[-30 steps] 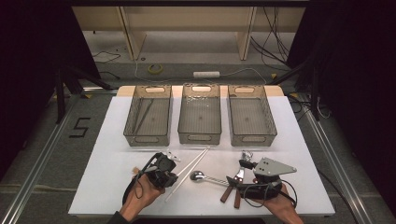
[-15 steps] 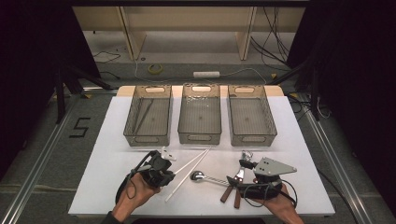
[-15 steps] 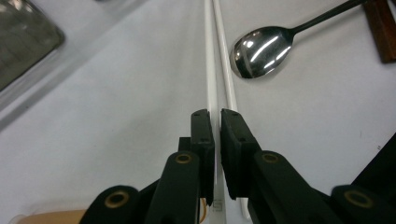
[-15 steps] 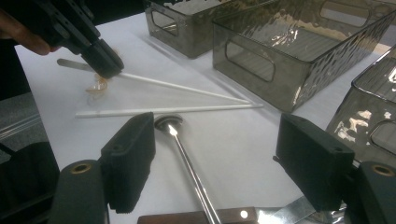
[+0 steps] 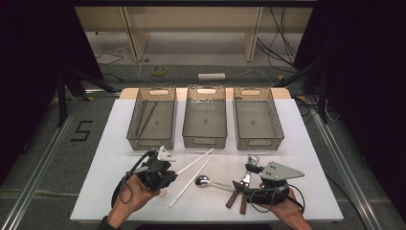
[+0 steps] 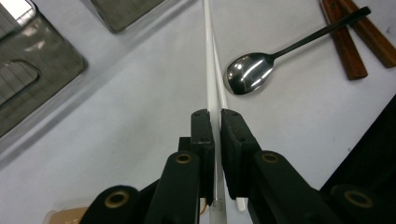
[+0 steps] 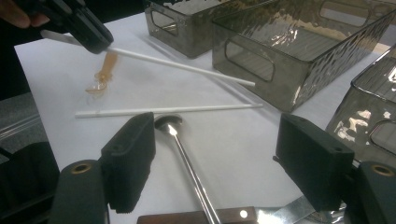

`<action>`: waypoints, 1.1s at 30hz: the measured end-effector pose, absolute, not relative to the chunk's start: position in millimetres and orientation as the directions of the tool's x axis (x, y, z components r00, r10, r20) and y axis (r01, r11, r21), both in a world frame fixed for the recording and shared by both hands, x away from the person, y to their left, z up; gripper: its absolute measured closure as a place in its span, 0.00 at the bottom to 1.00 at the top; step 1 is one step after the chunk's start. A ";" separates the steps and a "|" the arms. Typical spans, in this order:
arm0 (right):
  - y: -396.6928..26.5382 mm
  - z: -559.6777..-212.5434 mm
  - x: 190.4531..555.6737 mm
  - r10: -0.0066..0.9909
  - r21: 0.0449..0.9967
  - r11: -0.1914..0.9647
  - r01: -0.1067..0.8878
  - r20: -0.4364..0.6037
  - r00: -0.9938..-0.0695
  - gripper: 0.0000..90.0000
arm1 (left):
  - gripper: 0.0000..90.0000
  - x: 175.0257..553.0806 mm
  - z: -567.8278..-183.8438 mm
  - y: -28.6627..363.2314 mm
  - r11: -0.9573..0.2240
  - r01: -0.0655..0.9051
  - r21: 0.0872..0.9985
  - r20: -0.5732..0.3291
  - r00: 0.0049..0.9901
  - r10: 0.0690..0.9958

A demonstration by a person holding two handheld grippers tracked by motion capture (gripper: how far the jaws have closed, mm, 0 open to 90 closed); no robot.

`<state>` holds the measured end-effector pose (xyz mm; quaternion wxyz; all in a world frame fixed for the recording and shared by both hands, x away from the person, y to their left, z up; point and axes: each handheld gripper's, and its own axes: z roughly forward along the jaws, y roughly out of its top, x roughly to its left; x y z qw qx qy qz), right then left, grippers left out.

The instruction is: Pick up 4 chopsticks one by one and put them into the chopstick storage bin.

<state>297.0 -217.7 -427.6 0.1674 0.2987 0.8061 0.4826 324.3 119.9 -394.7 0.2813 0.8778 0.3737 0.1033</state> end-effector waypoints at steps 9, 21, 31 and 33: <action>-218.1 -427.8 297.3 0.644 0.878 0.352 0.323 0.023 -0.764 0.33 | 0.93 325.1 -368.1 131.5 -0.523 0.576 0.629 -0.049 0.700 0.713; -219.5 -427.8 298.2 0.650 0.881 0.341 0.328 0.031 -0.759 0.32 | 0.93 375.0 -348.2 169.3 -0.401 0.600 0.692 -0.032 0.581 0.814; -222.1 -426.6 299.0 0.661 0.891 0.310 0.332 0.049 -0.749 0.29 | 0.93 425.1 -347.8 193.9 -0.311 0.647 0.696 -0.047 0.474 0.879; -222.7 -426.5 299.2 0.660 0.891 0.309 0.334 0.052 -0.749 0.29 | 0.93 432.9 -348.4 198.4 -0.296 0.655 0.695 -0.052 0.457 0.888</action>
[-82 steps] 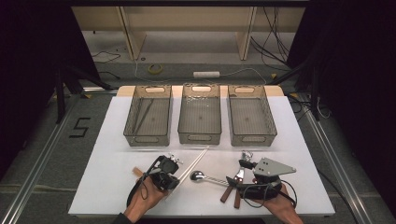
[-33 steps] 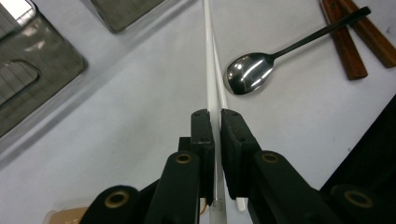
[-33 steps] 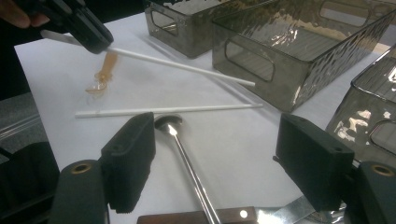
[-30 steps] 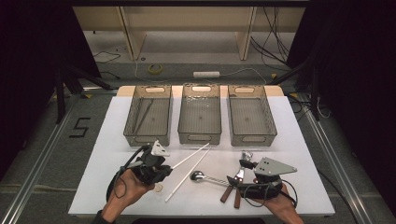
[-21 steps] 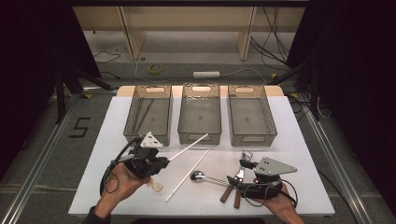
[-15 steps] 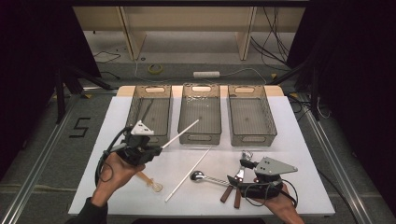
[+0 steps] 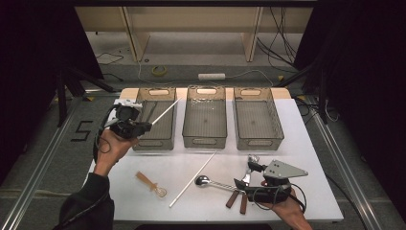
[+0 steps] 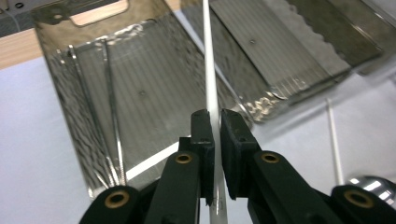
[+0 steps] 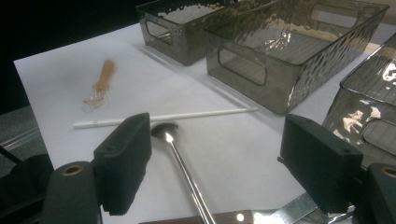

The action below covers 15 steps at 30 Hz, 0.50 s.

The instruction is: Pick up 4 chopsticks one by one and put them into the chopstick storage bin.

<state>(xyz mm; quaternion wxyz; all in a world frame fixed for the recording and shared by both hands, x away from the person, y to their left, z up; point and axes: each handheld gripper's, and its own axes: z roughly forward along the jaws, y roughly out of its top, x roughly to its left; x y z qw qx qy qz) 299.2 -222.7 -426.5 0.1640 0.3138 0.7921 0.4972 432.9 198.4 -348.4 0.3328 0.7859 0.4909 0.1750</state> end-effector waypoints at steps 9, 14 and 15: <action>-222.6 -426.6 299.1 0.658 0.890 0.311 0.332 0.051 -0.751 0.29 | 0.93 462.6 -354.4 216.4 -0.221 0.680 0.699 -0.080 0.381 0.921; -222.4 -426.7 299.2 0.659 0.890 0.311 0.335 0.052 -0.751 0.29 | 0.93 476.9 -364.1 222.2 -0.195 0.692 0.695 -0.086 0.349 0.933; -222.5 -426.6 299.2 0.658 0.890 0.312 0.334 0.051 -0.752 0.29 | 0.93 479.5 -366.8 222.9 -0.187 0.696 0.694 -0.090 0.341 0.936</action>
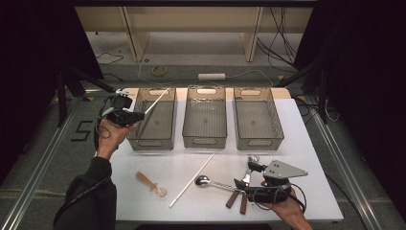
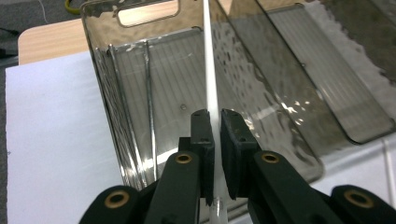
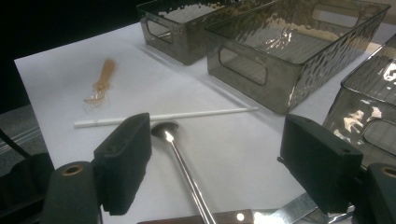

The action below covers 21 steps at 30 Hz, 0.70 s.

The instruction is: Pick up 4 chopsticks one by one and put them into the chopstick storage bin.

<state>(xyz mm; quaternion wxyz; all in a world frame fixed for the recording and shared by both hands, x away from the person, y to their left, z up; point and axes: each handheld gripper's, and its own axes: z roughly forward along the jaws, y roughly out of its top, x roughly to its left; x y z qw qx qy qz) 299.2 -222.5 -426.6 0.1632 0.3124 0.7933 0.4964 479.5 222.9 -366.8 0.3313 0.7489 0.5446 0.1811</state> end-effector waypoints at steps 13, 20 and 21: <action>-222.4 -426.8 299.1 0.656 0.889 0.314 0.334 0.052 -0.753 0.29 | 0.93 499.4 -405.6 231.1 -0.135 0.734 0.666 -0.104 0.271 0.957; -222.3 -427.0 299.1 0.655 0.889 0.315 0.333 0.050 -0.754 0.29 | 0.93 503.8 -414.3 228.4 -0.135 0.744 0.654 -0.097 0.260 0.961; -222.2 -427.0 299.2 0.654 0.889 0.316 0.332 0.050 -0.755 0.29 | 0.93 504.3 -415.1 227.3 -0.135 0.743 0.655 -0.096 0.259 0.961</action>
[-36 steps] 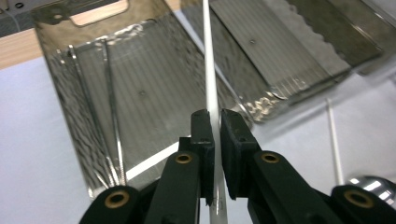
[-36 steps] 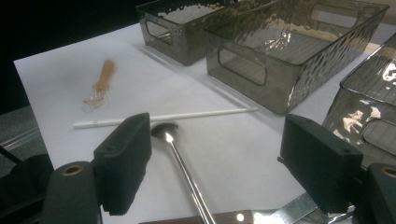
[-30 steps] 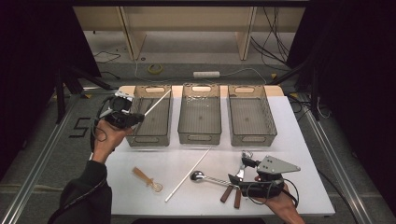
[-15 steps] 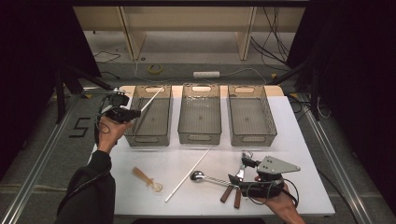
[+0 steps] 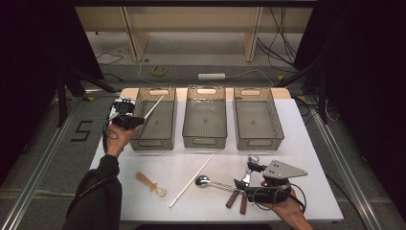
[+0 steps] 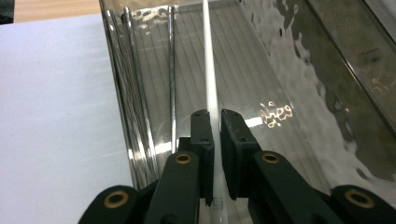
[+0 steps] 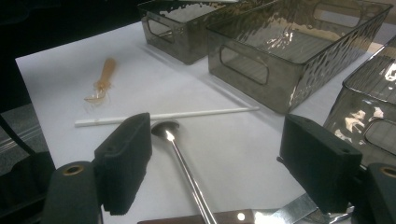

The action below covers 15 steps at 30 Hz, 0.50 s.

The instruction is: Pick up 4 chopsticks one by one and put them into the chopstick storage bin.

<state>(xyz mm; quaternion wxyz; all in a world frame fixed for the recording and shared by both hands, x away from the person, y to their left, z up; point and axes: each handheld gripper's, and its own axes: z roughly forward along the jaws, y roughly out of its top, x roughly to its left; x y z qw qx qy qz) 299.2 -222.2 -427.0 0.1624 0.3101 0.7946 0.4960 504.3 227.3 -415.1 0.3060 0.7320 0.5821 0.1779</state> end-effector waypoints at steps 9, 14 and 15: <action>-221.9 -427.1 298.8 0.650 0.889 0.318 0.331 0.049 -0.758 0.29 | 0.72 507.0 -412.6 218.7 -0.126 0.737 0.664 -0.097 0.252 0.963; -222.1 -427.1 298.9 0.650 0.889 0.317 0.330 0.049 -0.758 0.29 | 0.54 498.4 -402.3 214.4 -0.111 0.735 0.669 -0.151 0.281 0.948; -222.1 -427.1 299.0 0.651 0.888 0.318 0.332 0.050 -0.758 0.29 | 0.51 495.1 -400.2 212.8 -0.121 0.729 0.674 -0.145 0.291 0.946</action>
